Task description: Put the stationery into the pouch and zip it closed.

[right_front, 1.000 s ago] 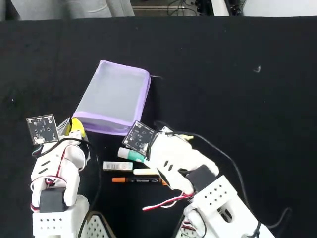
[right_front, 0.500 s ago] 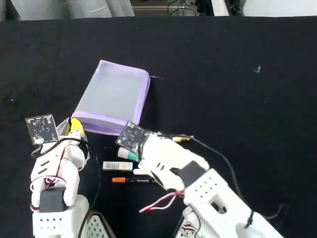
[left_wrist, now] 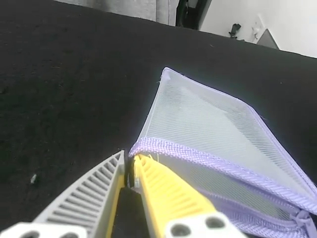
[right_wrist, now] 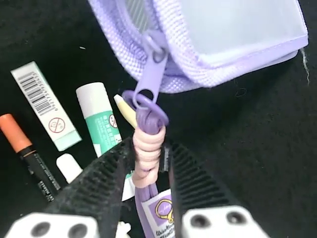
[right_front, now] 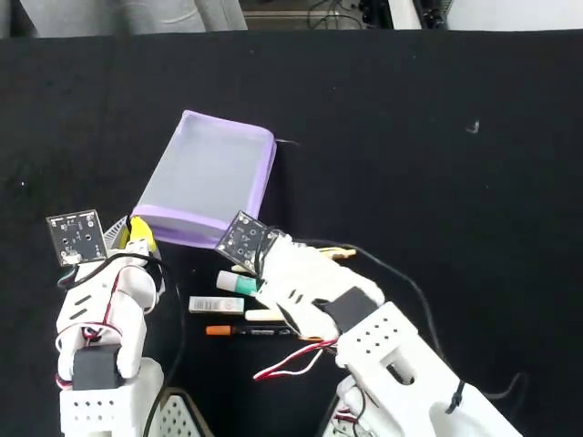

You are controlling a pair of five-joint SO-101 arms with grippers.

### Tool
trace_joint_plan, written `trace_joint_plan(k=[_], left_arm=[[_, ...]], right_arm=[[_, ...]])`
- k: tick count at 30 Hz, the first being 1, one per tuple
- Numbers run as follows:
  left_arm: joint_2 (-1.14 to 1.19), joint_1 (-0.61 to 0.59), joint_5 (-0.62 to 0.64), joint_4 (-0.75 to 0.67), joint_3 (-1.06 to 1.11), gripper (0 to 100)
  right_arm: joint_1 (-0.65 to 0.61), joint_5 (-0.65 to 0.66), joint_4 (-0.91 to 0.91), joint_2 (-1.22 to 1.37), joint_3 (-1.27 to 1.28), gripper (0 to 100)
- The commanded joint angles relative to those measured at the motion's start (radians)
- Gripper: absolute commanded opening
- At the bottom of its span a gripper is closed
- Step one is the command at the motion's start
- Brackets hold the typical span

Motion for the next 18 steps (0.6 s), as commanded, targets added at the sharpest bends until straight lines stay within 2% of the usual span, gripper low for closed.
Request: trace_joint_plan(k=[1,18], left_arm=[[-0.008,-0.010,0.006,-0.025,-0.062,3],[-0.008,-0.010,0.005,-0.032,-0.048,3]], right_arm=[[0.054,-0.009,-0.020,0.002,-0.064,0.5],[0.331,0.018,0.213,0.004,-0.277,1.1]])
